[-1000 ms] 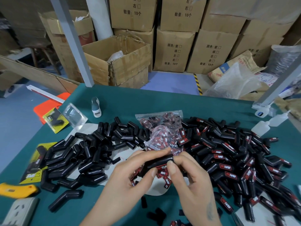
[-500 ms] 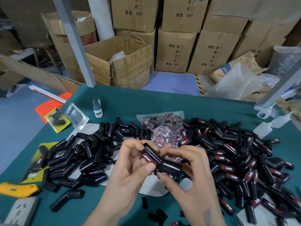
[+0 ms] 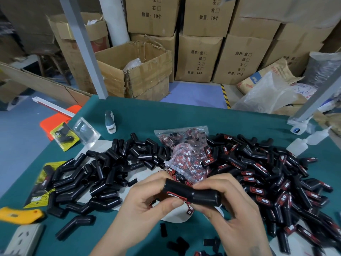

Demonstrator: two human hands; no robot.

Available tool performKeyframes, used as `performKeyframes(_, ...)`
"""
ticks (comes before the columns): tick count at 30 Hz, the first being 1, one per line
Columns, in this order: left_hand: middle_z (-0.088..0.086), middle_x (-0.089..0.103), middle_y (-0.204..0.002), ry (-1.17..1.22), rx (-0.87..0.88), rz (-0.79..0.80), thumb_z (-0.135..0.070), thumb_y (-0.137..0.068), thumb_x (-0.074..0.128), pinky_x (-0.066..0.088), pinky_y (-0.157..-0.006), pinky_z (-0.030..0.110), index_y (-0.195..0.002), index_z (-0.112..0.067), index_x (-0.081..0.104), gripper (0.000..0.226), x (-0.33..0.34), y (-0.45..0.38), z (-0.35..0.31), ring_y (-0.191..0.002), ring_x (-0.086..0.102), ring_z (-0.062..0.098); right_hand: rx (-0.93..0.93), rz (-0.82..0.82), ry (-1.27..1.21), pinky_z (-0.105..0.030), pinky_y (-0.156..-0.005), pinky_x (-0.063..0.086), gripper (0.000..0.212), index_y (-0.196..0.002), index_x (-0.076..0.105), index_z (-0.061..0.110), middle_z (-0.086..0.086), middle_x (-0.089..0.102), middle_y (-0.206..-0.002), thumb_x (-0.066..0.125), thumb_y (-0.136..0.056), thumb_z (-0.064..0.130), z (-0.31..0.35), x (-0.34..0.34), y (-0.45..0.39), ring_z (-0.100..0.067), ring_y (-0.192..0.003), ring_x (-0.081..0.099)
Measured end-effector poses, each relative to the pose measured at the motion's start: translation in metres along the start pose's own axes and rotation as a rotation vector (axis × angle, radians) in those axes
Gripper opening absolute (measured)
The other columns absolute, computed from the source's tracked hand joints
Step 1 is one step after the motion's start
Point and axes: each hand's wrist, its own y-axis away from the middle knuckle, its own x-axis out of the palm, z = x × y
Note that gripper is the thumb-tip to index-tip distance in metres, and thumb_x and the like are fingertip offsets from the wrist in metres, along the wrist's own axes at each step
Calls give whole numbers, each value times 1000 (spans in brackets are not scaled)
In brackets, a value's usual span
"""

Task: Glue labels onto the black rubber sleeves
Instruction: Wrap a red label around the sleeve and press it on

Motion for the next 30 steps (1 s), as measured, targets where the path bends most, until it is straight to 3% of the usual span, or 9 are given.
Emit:
performKeyframes(4,-13,63,-84,-16,27,-34,-40,-94,77,45,-63,21,-94,-33,81,8,0,3,0,-68,59,10,-41,1,23,-29,-76,54,25,-106,73,36,11,65,-105,80,-83,27,2,-1,0,-18,-97,68)
performKeyframes(9,-11,61,-91,51,19,-5,-37,-98,74,47,-59,23,-101,-34,79,7,4,4,-7,-66,57,7,-65,-25,45,-34,-74,55,28,-106,72,38,10,65,-105,80,-83,24,2,-2,1,-19,-97,69)
performKeyframes(13,-14,55,-86,113,-30,-50,-18,-91,70,43,-61,17,-94,-36,74,19,17,7,-8,-66,52,1,-110,-55,107,-22,-76,53,28,-106,70,38,12,65,-106,79,-84,23,6,0,2,-13,-99,68)
performKeyframes(17,-15,53,-80,166,-92,-95,-17,-85,68,40,-62,14,-86,-31,72,15,20,11,-7,-67,48,3,-132,-53,119,-14,-81,48,24,-106,70,36,14,63,-106,81,-87,25,7,1,1,-10,-99,67)
performKeyframes(20,-13,52,-79,177,-84,-96,-18,-87,69,37,-60,17,-85,-28,72,10,19,11,-6,-64,46,5,-134,-55,114,-12,-82,46,18,-105,70,35,16,63,-105,75,-89,30,8,2,0,-8,-98,67)
performKeyframes(30,-8,55,-85,160,14,-91,-19,-94,66,36,-56,27,-93,-27,77,14,16,11,3,-63,48,5,-100,-33,98,-13,-80,47,23,-104,71,37,15,64,-105,81,-86,28,7,1,0,-10,-99,67)
